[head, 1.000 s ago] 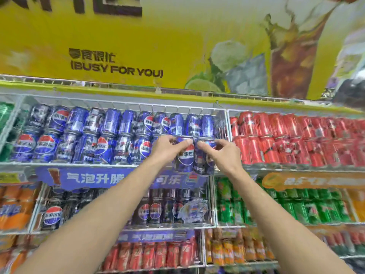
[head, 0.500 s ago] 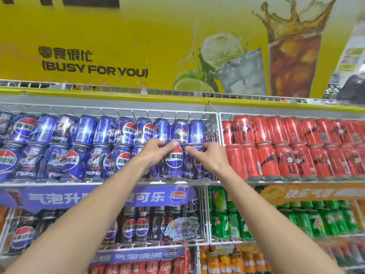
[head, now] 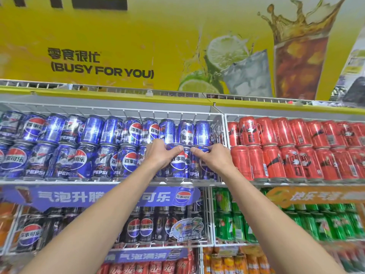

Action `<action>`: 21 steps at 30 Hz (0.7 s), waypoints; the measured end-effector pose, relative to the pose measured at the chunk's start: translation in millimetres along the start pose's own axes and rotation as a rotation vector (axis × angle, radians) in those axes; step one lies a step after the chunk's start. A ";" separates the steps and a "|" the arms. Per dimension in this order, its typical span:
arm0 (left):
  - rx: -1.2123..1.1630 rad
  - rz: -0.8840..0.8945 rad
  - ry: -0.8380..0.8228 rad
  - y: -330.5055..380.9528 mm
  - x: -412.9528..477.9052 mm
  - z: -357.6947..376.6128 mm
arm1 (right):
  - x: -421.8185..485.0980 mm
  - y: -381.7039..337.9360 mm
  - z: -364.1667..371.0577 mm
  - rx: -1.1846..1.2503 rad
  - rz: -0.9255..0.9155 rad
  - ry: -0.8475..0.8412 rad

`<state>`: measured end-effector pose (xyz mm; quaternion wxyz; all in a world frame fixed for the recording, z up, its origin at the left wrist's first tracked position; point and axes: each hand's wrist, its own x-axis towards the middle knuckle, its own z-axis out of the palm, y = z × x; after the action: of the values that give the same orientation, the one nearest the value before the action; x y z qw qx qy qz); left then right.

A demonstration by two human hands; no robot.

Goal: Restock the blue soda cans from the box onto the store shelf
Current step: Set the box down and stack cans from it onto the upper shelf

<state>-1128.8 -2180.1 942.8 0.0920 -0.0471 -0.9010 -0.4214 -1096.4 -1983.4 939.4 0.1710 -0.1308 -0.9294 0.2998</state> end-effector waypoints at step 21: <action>0.026 0.013 0.131 -2.7 -7.1 13.9 | -3.0 -10.7 2.3 -0.147 -0.031 -0.027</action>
<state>-1124.0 -2171.2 930.6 0.1540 -0.0241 -0.8981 -0.4113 -1096.2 -1994.1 943.4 0.1529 -0.1247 -0.9530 0.2298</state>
